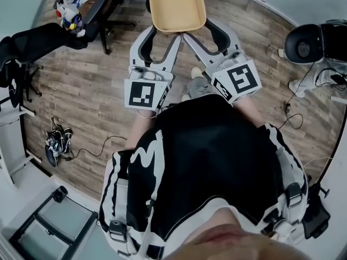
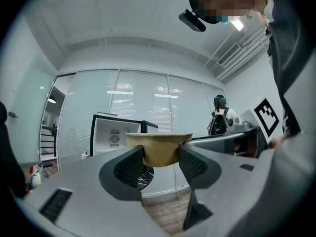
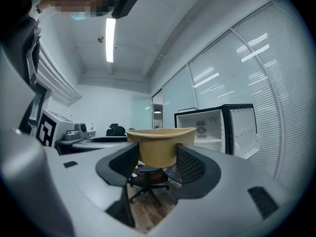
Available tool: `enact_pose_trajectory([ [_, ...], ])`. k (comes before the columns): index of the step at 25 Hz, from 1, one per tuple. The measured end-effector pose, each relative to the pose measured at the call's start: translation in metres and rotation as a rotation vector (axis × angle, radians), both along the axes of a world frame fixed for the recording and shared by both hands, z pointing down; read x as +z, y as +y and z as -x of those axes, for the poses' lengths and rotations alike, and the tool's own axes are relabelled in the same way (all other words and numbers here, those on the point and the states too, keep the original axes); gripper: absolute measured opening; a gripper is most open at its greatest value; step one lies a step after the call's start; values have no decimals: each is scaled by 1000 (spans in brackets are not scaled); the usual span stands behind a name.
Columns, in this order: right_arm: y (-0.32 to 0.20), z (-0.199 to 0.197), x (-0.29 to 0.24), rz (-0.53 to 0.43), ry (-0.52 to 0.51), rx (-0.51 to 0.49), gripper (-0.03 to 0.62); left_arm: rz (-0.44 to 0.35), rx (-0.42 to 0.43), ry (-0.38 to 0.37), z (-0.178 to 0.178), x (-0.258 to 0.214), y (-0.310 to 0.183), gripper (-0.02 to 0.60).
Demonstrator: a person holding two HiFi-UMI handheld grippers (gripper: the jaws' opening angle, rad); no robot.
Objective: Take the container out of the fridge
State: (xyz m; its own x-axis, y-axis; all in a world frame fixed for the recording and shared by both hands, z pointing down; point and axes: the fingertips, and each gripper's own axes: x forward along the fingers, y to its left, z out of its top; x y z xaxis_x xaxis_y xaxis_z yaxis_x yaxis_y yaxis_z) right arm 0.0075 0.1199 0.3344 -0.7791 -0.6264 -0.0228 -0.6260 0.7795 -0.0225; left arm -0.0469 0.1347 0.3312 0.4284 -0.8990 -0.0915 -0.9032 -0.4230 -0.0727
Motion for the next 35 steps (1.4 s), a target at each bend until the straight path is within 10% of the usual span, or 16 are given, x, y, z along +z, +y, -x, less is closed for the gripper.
enact_pose_trajectory([
  [35, -5, -12, -14, -10, 13, 5, 242, 2, 0, 22, -13, -13, -4, 229],
])
